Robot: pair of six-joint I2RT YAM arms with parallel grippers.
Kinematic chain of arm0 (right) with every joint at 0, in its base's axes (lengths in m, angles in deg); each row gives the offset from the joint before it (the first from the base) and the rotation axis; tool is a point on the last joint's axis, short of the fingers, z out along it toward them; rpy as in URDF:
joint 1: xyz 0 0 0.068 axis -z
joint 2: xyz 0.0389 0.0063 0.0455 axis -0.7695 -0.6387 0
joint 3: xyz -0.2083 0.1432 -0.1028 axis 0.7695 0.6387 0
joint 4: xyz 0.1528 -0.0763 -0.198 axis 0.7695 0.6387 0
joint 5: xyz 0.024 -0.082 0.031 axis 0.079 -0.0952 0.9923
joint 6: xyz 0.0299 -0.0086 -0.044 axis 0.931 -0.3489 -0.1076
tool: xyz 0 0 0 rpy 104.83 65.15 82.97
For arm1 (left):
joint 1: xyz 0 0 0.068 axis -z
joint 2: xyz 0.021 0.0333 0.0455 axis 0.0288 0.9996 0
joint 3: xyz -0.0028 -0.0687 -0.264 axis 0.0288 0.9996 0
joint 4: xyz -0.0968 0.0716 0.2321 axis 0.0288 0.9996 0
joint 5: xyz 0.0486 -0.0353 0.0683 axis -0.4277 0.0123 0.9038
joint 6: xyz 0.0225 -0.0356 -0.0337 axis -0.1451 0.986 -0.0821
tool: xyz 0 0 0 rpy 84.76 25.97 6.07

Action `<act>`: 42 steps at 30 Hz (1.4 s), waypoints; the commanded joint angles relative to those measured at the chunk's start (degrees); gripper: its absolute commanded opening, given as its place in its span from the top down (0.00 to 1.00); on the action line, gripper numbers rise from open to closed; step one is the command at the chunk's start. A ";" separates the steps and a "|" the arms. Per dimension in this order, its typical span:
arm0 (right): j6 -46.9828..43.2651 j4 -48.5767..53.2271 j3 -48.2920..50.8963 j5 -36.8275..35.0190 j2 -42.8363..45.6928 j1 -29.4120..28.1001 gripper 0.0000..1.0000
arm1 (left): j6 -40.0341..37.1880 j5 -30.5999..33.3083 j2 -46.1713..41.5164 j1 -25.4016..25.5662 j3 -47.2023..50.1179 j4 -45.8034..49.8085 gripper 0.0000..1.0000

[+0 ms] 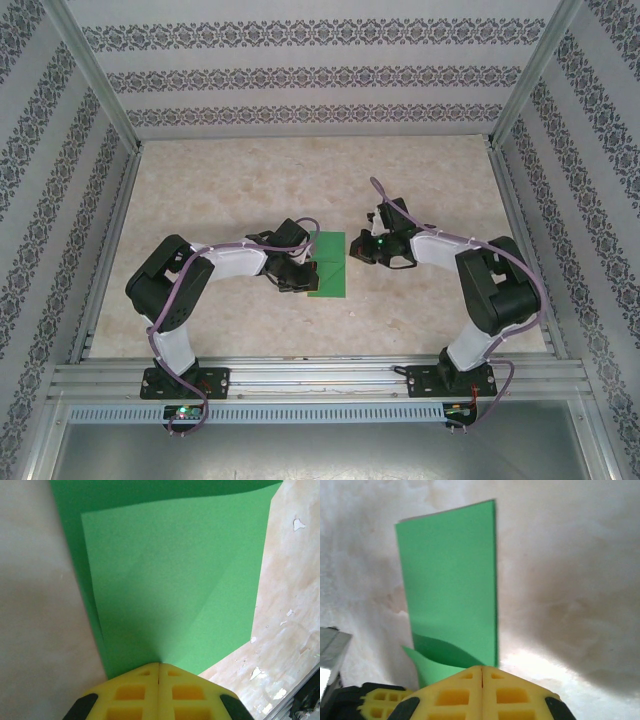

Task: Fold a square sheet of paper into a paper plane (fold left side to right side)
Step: Fold the triangle a second time at the center of the table.

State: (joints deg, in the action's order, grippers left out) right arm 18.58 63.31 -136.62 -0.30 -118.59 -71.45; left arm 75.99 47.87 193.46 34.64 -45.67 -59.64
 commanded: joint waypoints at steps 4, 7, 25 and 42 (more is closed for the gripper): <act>3.99 -4.77 2.06 2.51 -0.30 -4.25 1.00 | 0.72 3.86 3.27 -0.38 2.13 5.35 1.00; 5.89 -7.74 1.82 3.32 -2.54 -5.73 1.00 | 0.73 3.87 3.35 -0.52 2.05 5.36 1.00; 5.75 -3.23 1.23 0.17 -8.91 -6.88 1.00 | 0.73 2.60 1.38 -0.51 -1.49 7.58 0.99; 5.76 -2.75 1.97 0.17 -9.23 -6.89 1.00 | 3.46 -2.68 1.48 0.36 -6.73 3.96 0.99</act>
State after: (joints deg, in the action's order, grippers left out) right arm 24.68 55.92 -135.50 2.41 -125.82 -78.58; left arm 78.57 46.05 193.59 34.73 -50.78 -55.83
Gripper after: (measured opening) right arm 0.043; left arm 0.045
